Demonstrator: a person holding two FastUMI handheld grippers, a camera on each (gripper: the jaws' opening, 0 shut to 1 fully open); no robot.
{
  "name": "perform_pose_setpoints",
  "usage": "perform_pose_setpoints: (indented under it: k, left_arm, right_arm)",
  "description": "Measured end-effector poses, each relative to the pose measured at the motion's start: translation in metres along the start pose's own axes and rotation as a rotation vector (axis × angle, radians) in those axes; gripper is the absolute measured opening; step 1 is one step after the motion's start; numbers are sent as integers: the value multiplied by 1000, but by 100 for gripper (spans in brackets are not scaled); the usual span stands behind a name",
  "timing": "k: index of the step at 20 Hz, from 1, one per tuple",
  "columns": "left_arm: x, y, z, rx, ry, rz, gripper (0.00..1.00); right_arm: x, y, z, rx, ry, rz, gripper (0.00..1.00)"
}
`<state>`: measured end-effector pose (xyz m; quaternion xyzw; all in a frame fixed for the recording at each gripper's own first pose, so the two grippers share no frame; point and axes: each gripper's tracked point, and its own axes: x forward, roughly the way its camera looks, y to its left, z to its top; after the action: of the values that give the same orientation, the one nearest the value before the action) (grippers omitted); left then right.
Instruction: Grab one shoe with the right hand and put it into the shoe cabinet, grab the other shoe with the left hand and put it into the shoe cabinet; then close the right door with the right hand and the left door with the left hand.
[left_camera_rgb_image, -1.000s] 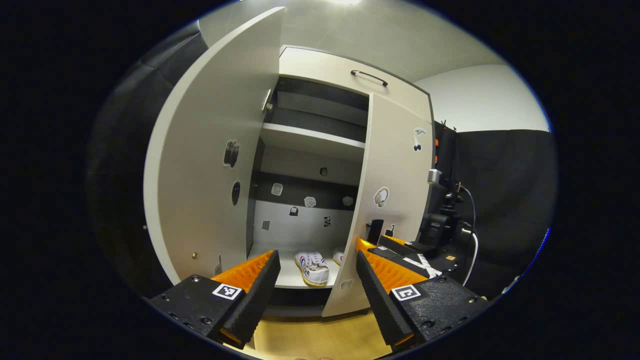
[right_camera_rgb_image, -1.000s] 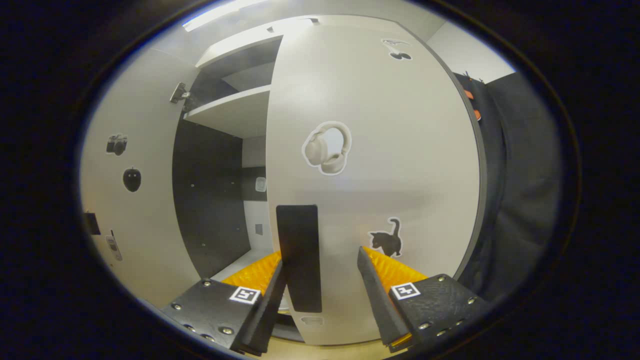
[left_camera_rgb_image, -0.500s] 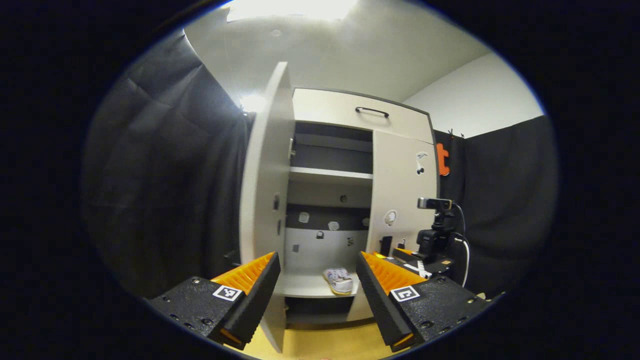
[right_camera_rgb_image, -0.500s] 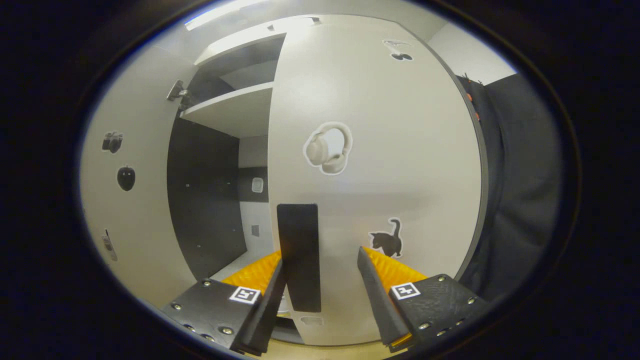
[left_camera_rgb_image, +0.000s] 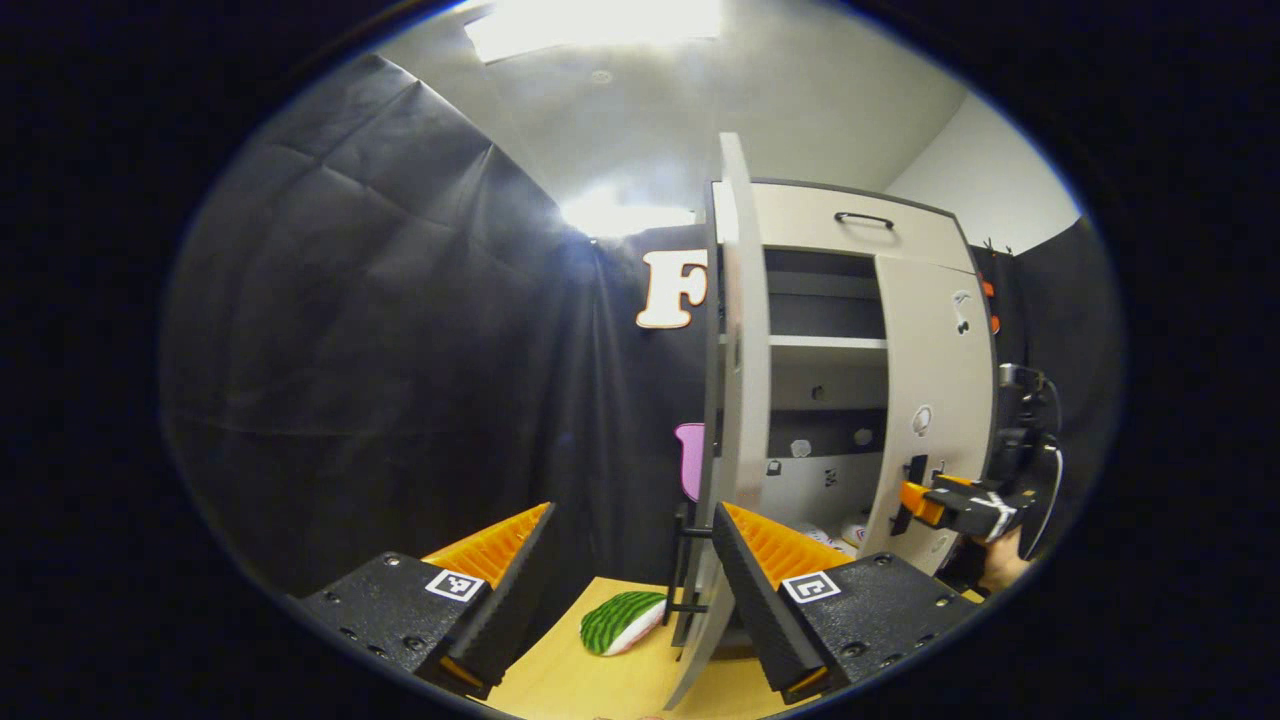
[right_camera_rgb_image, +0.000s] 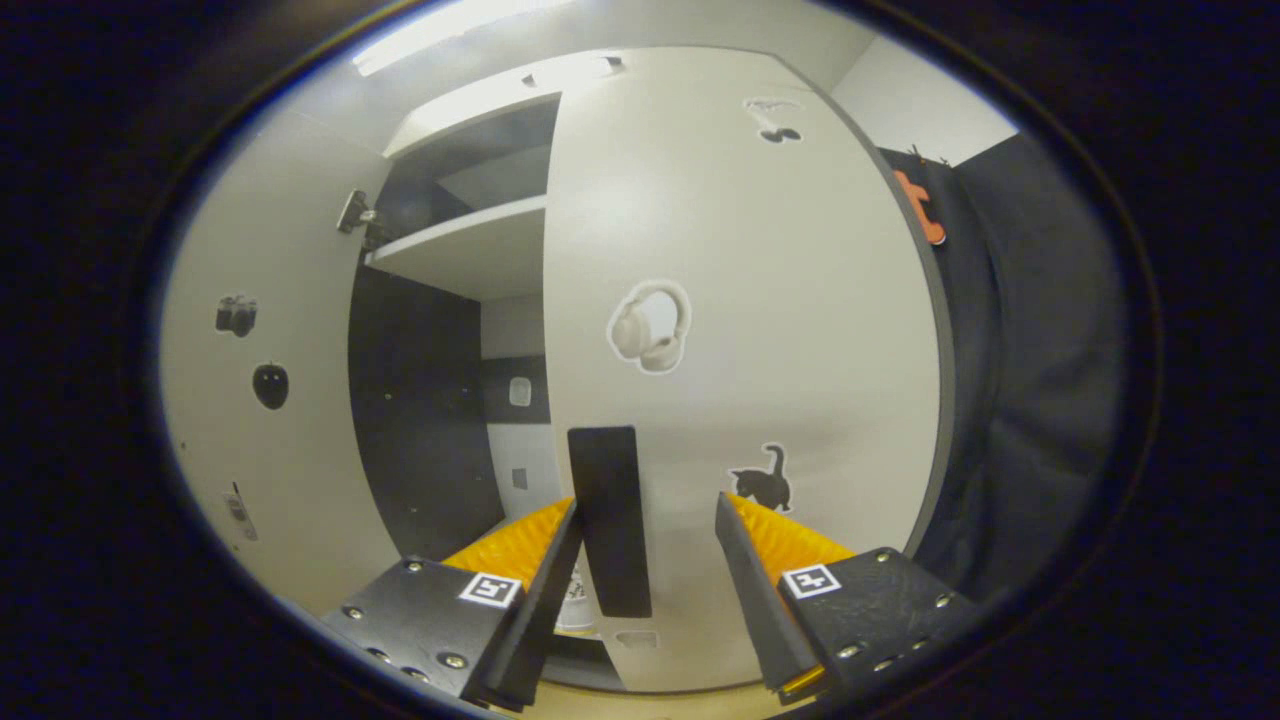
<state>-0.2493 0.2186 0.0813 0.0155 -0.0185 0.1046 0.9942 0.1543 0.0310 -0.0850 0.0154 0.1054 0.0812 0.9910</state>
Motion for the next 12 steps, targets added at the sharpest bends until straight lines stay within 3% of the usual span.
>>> perform_pose_setpoints:
  k: [2,3,4,7,9,10,12]
  left_arm:
    - [7,-7,-10,-21,17,-46,93]
    - [13,-7,-16,-22,30,-55,93]
    - [19,-7,-24,-20,45,-66,88]
    - [25,-10,-26,-15,49,-106,87]
    - [24,-18,-27,-65,65,-160,90]
    - [25,-24,-29,-89,72,-191,83]
    - [24,-39,-33,-122,76,-258,86]
  right_arm:
    - [-8,-5,9,-24,-34,-12,80]
    - [-20,-6,15,-25,-49,-17,72]
    - [-26,-8,21,-20,-64,-23,80]
    - [-43,-24,30,0,-78,-56,80]
    - [-49,-32,33,20,-80,-68,80]
    - [-51,-35,34,30,-81,-73,80]
    - [-56,-40,34,39,-82,-81,80]
